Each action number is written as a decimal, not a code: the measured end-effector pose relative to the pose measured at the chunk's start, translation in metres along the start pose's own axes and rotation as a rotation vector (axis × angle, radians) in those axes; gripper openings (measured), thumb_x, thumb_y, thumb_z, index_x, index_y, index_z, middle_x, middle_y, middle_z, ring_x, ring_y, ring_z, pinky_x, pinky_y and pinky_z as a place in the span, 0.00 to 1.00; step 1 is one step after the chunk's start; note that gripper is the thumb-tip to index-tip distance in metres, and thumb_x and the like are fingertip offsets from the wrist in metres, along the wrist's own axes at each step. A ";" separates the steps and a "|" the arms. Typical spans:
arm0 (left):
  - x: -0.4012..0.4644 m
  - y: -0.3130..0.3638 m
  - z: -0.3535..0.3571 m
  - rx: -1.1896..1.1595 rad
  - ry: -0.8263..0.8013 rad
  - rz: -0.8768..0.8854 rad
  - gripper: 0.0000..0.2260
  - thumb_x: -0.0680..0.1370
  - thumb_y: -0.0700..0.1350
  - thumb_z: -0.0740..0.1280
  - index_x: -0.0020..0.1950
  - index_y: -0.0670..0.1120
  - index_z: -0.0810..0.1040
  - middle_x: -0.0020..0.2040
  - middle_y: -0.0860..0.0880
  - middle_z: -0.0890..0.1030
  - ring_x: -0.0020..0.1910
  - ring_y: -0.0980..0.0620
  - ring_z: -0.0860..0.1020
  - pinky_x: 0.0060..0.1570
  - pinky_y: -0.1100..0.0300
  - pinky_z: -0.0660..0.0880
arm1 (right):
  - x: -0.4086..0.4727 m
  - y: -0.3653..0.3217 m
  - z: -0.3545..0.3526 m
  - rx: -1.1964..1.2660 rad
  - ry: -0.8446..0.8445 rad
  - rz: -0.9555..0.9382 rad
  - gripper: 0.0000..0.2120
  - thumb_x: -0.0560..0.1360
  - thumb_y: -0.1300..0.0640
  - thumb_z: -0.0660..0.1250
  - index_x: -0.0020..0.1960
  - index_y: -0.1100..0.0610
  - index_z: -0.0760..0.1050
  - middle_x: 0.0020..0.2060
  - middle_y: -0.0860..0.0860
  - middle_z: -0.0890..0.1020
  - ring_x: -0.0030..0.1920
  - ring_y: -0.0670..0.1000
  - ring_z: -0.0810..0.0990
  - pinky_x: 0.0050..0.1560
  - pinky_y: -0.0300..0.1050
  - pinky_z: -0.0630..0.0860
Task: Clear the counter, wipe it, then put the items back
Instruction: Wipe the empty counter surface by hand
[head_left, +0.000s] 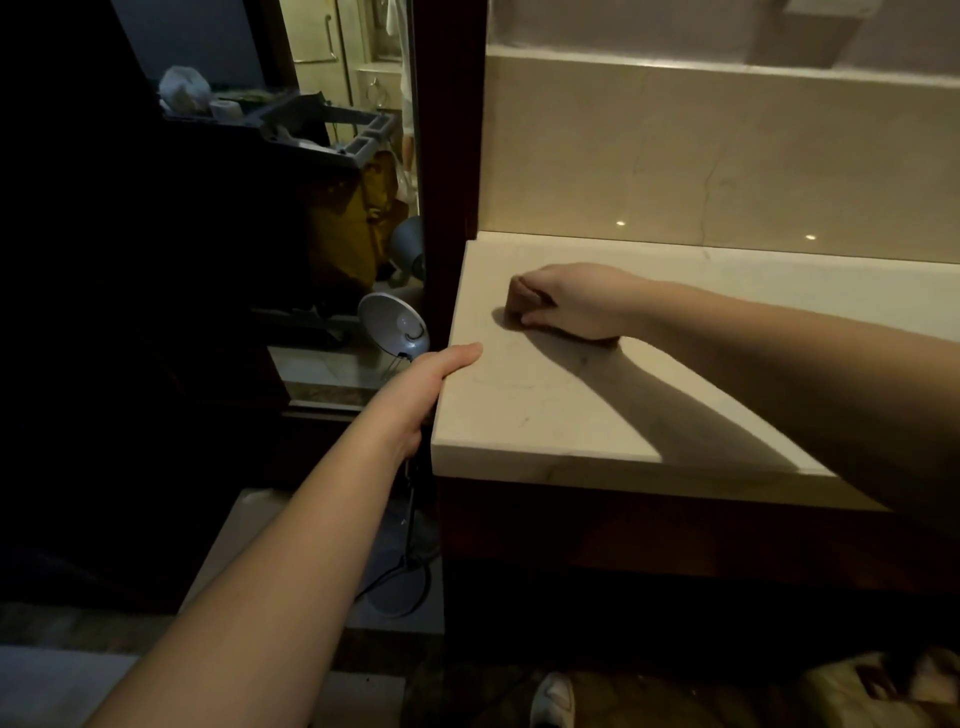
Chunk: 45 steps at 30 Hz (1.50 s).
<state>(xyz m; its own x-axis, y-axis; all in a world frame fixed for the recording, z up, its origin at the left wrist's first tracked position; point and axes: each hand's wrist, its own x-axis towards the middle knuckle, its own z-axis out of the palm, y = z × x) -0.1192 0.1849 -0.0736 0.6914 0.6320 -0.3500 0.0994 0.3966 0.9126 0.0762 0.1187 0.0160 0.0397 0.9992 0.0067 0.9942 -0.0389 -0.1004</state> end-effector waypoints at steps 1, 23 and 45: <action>0.000 0.000 0.000 -0.001 -0.003 -0.002 0.11 0.77 0.51 0.68 0.54 0.45 0.82 0.52 0.44 0.85 0.55 0.43 0.82 0.64 0.45 0.73 | 0.006 0.002 0.002 0.012 0.020 0.009 0.10 0.78 0.51 0.64 0.51 0.57 0.70 0.53 0.53 0.77 0.48 0.52 0.72 0.45 0.43 0.62; -0.001 -0.002 0.006 -0.024 0.020 0.044 0.09 0.79 0.49 0.66 0.52 0.46 0.82 0.50 0.45 0.86 0.52 0.44 0.83 0.62 0.47 0.75 | -0.090 -0.048 0.003 0.064 -0.199 -0.153 0.06 0.77 0.50 0.66 0.50 0.50 0.71 0.49 0.43 0.76 0.48 0.47 0.73 0.48 0.42 0.67; -0.008 0.001 0.014 -0.058 0.073 0.070 0.10 0.79 0.49 0.65 0.50 0.45 0.82 0.48 0.44 0.85 0.43 0.48 0.83 0.48 0.57 0.78 | -0.066 -0.075 0.010 0.059 -0.070 -0.166 0.12 0.77 0.49 0.66 0.58 0.49 0.73 0.55 0.49 0.80 0.49 0.49 0.74 0.46 0.41 0.64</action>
<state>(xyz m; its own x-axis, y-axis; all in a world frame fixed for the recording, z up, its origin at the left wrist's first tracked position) -0.1147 0.1703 -0.0668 0.6412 0.7052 -0.3025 0.0100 0.3865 0.9223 -0.0024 0.0560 0.0135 -0.1339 0.9901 -0.0414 0.9789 0.1257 -0.1614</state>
